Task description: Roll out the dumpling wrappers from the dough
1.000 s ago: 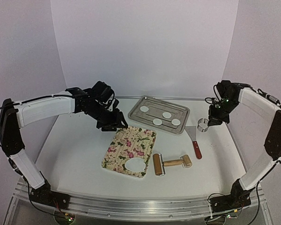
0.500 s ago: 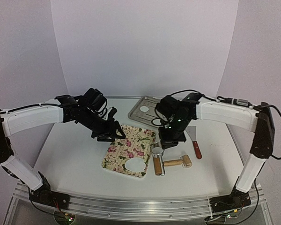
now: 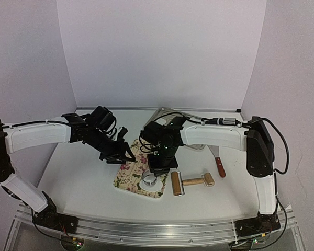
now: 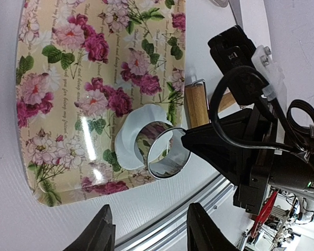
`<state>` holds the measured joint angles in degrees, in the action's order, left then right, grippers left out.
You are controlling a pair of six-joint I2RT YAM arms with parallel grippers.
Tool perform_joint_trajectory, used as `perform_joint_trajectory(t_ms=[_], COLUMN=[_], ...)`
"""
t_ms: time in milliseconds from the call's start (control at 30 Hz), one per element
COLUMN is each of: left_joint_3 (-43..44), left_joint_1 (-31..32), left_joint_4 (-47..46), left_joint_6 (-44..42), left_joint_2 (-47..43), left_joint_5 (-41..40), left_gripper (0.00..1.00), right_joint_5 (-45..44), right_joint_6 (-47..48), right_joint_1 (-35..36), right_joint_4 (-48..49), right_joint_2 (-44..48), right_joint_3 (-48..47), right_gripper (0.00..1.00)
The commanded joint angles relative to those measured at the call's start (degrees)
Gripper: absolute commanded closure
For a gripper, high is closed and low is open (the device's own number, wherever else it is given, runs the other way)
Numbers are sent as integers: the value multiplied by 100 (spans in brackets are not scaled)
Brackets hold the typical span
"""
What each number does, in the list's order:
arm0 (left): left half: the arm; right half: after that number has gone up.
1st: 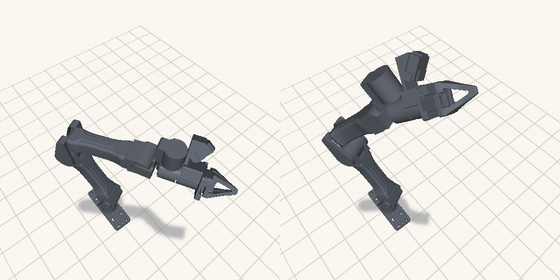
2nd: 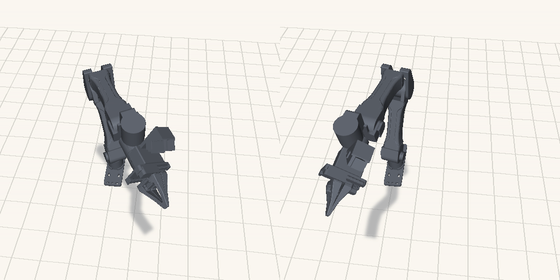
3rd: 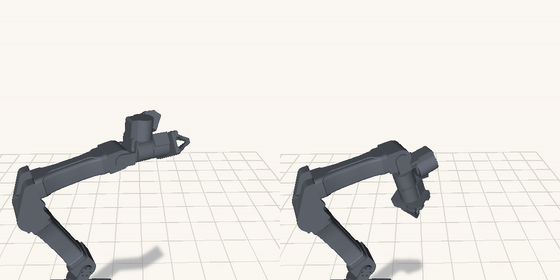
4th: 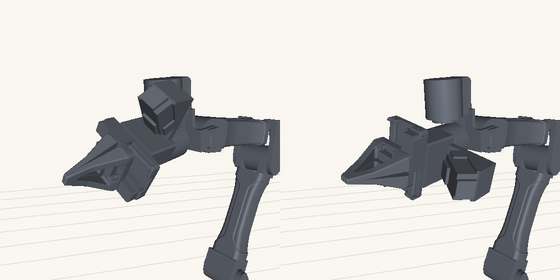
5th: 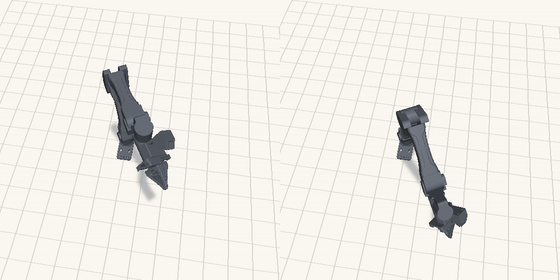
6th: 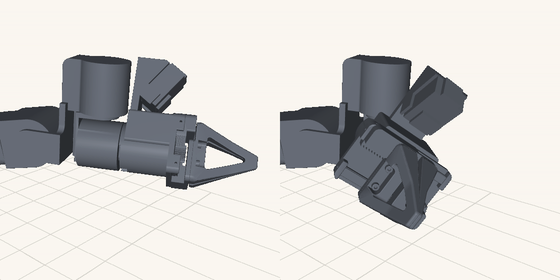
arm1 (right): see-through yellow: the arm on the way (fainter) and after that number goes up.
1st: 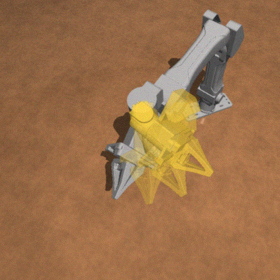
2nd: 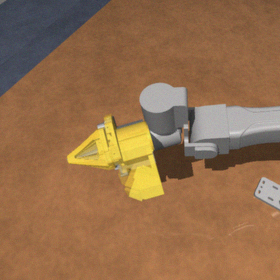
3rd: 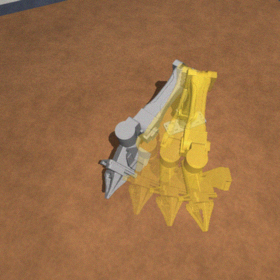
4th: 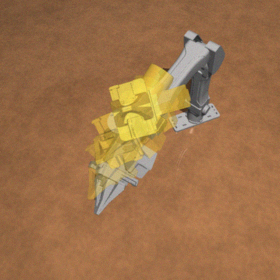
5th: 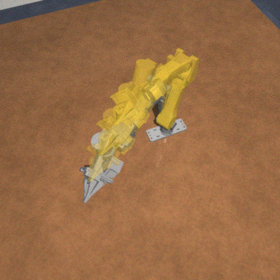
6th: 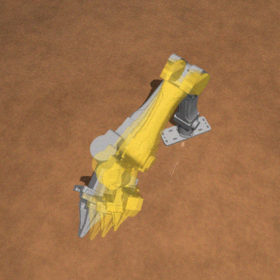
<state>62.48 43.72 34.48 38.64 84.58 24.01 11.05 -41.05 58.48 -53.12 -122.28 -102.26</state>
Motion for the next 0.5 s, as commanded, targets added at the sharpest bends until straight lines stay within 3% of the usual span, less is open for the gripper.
perform_joint_trajectory(t_ms=[0, 467], left_joint_3=[-8, -23], left_joint_1=[-30, -31], left_joint_4=[-397, -687], left_joint_6=[-231, -286], left_joint_2=[141, 615], left_joint_5=[364, 780], left_gripper=[41, 50], right_joint_5=[-86, -56], right_joint_6=[-132, -131], right_joint_1=[-5, -3], right_joint_4=[23, 90], right_joint_2=[-63, -210], right_joint_3=[-171, 41], right_gripper=[100, 100])
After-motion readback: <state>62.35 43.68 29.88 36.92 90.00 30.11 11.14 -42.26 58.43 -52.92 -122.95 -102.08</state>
